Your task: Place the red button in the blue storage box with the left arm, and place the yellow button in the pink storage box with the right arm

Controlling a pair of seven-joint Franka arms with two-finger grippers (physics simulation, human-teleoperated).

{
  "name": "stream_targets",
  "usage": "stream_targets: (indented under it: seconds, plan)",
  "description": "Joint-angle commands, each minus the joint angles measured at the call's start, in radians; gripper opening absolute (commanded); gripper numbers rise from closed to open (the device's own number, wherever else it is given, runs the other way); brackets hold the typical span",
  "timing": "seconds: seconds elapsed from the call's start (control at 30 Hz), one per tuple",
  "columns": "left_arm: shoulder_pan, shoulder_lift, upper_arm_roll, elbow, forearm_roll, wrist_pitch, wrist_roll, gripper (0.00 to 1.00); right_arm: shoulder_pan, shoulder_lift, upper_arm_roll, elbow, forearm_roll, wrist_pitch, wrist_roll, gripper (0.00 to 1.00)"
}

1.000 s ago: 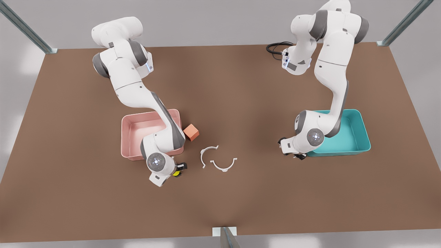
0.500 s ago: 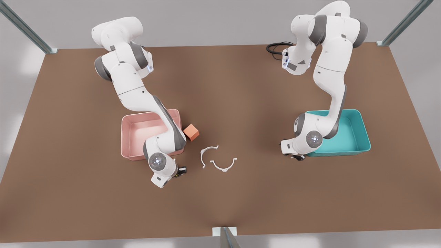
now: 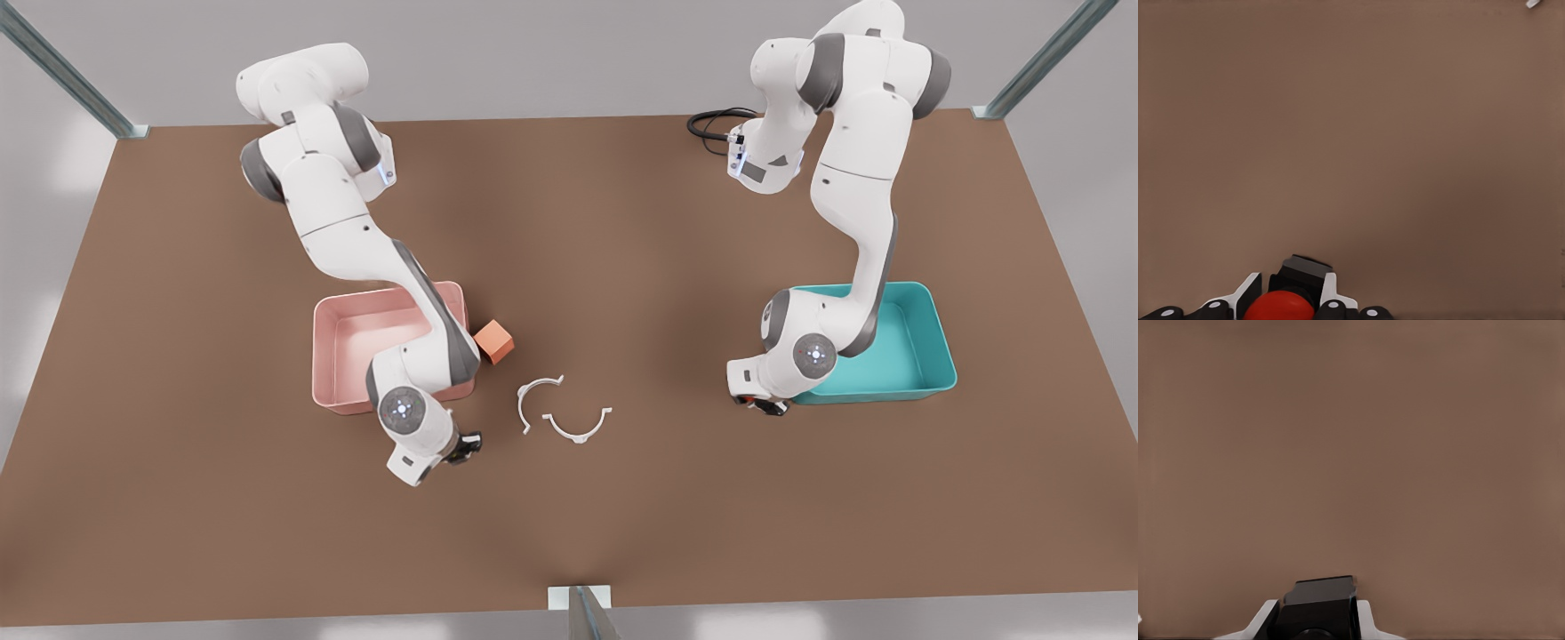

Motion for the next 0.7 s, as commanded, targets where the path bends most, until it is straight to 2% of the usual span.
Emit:
stream_targets:
  seconds: [0.0, 0.07, 0.2, 0.3, 0.37, 0.53, 0.67]
  plan:
    - [0.0, -0.001, 0.0, 0.0, -0.002, -0.001, 0.029, 0.51, 0.0, -0.03, 0.0, -0.002, -0.004, -0.046, 0.008, 0.51]
    - [0.0, -0.006, 0.005, 0.0, -0.002, -0.004, 0.029, 0.49, -0.011, -0.136, 0.001, -0.007, -0.001, -0.139, 0.014, 0.51]
    - [0.0, -0.11, 0.012, 0.002, -0.002, -0.109, 0.031, 0.49, -0.046, -0.553, 0.009, -0.459, 0.002, -0.14, 0.009, 0.51]
    - [0.002, -0.224, 0.07, 0.005, -0.003, -0.245, 0.115, 0.49, -0.058, -0.783, 0.014, -0.78, 0.003, -0.123, 0.001, 0.51]
    - [0.04, -0.28, 0.124, 0.008, -0.006, -0.305, 0.259, 0.49, -0.062, -0.834, 0.012, -0.918, 0.065, -0.071, -0.049, 0.51]
    - [0.255, -0.291, 0.127, 0.01, 0.011, -0.334, 0.621, 0.49, -0.052, -0.811, 0.015, -1.159, 0.066, 0.239, -0.022, 0.52]
    - [0.331, -0.222, 0.127, 0.01, 0.027, -0.299, 0.646, 0.48, -0.06, -0.677, 0.015, -1.139, 0.065, 0.367, -0.023, 0.52]
